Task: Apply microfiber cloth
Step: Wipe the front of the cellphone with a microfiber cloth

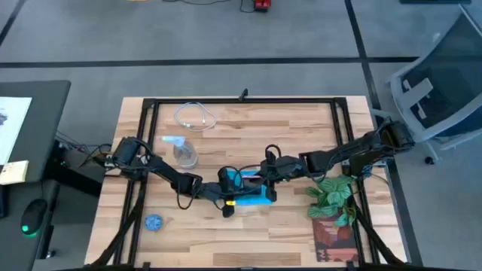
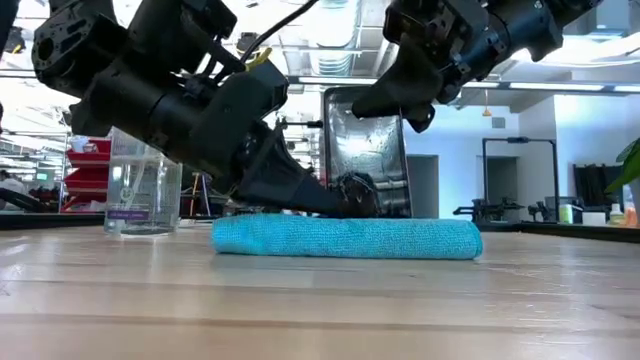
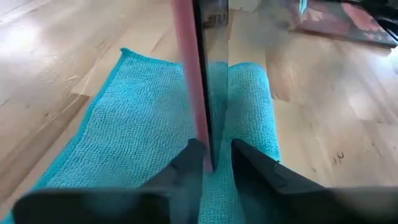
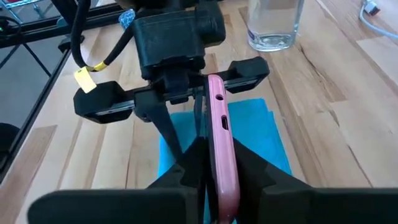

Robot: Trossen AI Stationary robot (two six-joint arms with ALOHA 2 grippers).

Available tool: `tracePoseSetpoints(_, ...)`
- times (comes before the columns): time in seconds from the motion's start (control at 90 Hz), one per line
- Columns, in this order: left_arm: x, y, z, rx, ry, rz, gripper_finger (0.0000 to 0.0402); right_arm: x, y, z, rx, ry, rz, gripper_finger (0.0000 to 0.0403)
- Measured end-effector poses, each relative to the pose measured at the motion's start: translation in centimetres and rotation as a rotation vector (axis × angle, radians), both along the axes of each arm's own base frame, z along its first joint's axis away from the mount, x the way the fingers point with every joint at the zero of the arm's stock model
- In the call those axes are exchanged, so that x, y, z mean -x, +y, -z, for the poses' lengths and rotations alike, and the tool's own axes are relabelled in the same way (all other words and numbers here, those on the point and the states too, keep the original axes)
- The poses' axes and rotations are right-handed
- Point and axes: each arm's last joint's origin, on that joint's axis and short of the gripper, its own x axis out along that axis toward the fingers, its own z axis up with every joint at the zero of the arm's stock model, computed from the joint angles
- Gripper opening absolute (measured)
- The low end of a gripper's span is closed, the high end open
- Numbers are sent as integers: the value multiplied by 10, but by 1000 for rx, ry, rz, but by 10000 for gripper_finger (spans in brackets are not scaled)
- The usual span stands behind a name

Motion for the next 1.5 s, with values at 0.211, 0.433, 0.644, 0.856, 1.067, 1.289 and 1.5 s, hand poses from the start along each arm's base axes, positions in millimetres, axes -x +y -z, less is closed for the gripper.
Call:
tracePoseSetpoints(0.211, -1, 0, -1, 12, -11, 7, 75, 0, 0, -1, -2, -11, -2, 31)
tracePoseSetpoints(0.433, -2, 0, 0, 29, -20, 12, 142, -1, 4, -2, 2, -35, -14, 31)
tracePoseSetpoints(0.644, -3, 3, 0, 25, -23, -10, 148, -1, 6, -3, 3, -44, -24, 31)
tracePoseSetpoints(0.856, -3, 4, 1, 17, -22, -25, 75, -1, 6, -3, 3, -43, -23, 30)
tracePoseSetpoints(1.067, -3, 3, 0, -1, -26, -35, 11, -1, 6, -3, 2, -42, -24, 46)
tracePoseSetpoints(1.289, -3, 0, 0, -13, -36, -58, 0, 0, 6, -2, 11, -30, 1, 79)
tracePoseSetpoints(1.5, -3, 0, -1, 5, -38, -53, 1, 0, 6, -2, 11, -27, 3, 75)
